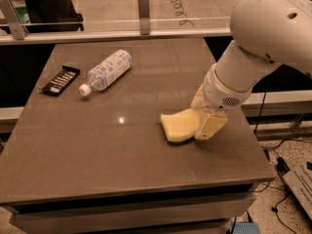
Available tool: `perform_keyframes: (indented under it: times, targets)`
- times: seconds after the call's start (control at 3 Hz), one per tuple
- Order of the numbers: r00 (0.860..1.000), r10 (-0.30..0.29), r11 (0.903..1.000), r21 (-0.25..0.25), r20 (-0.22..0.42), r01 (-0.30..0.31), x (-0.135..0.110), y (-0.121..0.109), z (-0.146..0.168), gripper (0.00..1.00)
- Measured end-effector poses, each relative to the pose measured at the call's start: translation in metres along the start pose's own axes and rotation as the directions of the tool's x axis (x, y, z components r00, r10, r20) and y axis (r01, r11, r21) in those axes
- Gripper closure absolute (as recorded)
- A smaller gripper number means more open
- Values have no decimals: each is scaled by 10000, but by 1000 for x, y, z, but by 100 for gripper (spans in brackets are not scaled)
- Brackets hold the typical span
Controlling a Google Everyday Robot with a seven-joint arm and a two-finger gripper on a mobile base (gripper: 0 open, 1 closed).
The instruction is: Move sponge near blue plastic bottle
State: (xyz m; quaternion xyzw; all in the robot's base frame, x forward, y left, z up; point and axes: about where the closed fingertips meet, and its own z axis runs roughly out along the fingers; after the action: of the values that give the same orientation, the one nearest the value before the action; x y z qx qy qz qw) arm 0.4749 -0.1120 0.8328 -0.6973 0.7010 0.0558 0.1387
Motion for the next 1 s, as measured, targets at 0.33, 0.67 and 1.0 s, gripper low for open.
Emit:
perform_keyframes:
  times: [0.33,0.67,1.0]
  targets:
    - [10000,43,10000,-15,76,-43,1,0,1,65]
    - [10000,26,9999,142,53,-27,0,-7,-7,88]
    - [9998,-192,9975,674,17,191,-10,-29,-33,100]
